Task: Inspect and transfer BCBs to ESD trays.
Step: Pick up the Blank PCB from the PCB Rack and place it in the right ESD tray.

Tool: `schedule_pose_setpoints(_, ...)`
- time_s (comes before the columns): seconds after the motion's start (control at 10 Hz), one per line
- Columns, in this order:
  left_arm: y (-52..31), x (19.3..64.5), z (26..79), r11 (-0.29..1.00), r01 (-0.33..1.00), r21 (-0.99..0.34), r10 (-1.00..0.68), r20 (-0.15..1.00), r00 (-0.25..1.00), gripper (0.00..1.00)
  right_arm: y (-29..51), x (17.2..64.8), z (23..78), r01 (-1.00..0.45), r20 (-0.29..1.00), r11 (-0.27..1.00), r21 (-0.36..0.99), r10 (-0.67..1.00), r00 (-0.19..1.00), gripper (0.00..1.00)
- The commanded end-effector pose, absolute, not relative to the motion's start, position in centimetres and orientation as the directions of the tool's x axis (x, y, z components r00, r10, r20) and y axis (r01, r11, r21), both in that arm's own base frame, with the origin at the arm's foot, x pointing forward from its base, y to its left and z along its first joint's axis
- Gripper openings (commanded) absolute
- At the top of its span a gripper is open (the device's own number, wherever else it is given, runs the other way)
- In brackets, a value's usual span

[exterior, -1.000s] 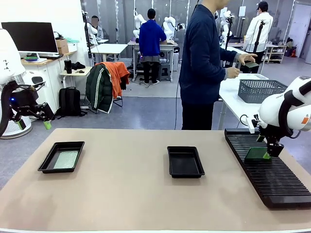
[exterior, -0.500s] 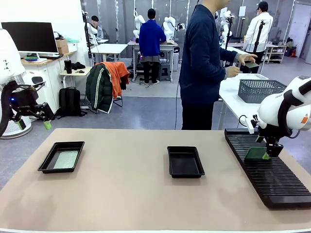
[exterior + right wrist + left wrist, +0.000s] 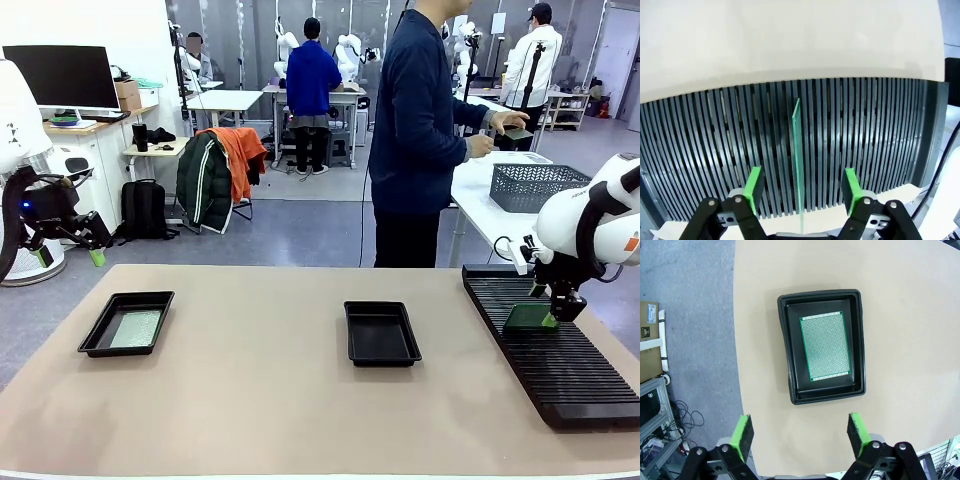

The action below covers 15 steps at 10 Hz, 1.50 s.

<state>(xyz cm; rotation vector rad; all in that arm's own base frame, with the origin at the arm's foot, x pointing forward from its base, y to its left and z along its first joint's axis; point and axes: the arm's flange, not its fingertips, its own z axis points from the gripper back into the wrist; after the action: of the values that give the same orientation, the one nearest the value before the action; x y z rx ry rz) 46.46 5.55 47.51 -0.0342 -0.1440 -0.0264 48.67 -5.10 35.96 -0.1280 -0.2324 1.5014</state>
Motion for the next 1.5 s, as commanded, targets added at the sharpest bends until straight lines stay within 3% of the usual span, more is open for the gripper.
schedule_pose_setpoints(0.0,5.55,46.33,47.27,0.999,0.033,-0.031,-0.028,0.151,0.988,1.00,-5.84,48.44,35.66,-0.972,0.064,0.042,-0.232,0.998,0.028,0.68)
schedule_pose_setpoints(0.1,5.55,46.33,47.27,0.999,0.033,-0.031,-0.028,0.151,0.988,1.00,-5.72,48.48,35.52,-0.973,0.065,0.038,-0.228,0.998,0.023,0.69)
schedule_pose_setpoints(0.2,5.55,46.33,47.27,0.999,0.033,-0.031,-0.028,0.151,0.988,1.00,-5.71,48.54,35.49,-0.972,0.063,0.038,-0.231,0.998,0.024,0.55)
schedule_pose_setpoints(0.3,5.55,46.33,47.27,0.999,0.033,-0.031,-0.028,0.151,0.988,1.00,-5.73,48.60,35.40,-0.973,0.063,0.039,-0.227,0.998,0.026,0.56)
schedule_pose_setpoints(0.4,5.55,46.33,47.27,0.999,0.033,-0.031,-0.028,0.151,0.988,1.00,-5.77,48.66,35.39,-0.973,0.057,0.041,-0.229,0.998,0.029,0.42)
schedule_pose_setpoints(0.5,5.55,46.33,47.27,0.999,0.033,-0.031,-0.028,0.151,0.988,1.00,-5.78,48.73,35.47,-0.972,0.051,0.045,-0.231,0.998,0.034,0.43)
schedule_pose_setpoints(0.6,5.55,46.33,47.27,0.999,0.033,-0.031,-0.028,0.151,0.988,1.00,-5.78,48.75,35.48,-0.973,0.050,0.043,-0.227,0.998,0.032,0.29)
schedule_pose_setpoints(0.7,5.55,46.33,47.27,0.999,0.033,-0.031,-0.028,0.151,0.988,1.00,-5.74,48.78,35.55,-0.973,0.050,0.043,-0.227,0.998,0.032,0.30)
schedule_pose_setpoints(0.8,5.55,46.33,47.27,0.999,0.033,-0.031,-0.028,0.151,0.988,1.00,-5.74,48.84,35.56,-0.973,0.048,0.043,-0.226,0.998,0.033,0.15)
schedule_pose_setpoints(0.9,5.55,46.33,47.27,0.999,0.033,-0.031,-0.028,0.151,0.988,1.00,-5.74,48.92,35.53,-0.973,0.045,0.044,-0.225,0.998,0.034,0.16)
schedule_pose_setpoints(1.0,5.55,46.33,47.27,0.999,0.033,-0.031,-0.028,0.151,0.988,1.00,-5.73,48.97,35.52,-0.973,0.042,0.044,-0.226,0.998,0.035,0.02)
schedule_pose_setpoints(1.4,5.55,46.33,47.27,0.999,0.033,-0.031,-0.028,0.151,0.988,1.00,-5.80,49.14,35.52,-0.973,0.033,0.051,-0.224,0.998,0.045,0.00)
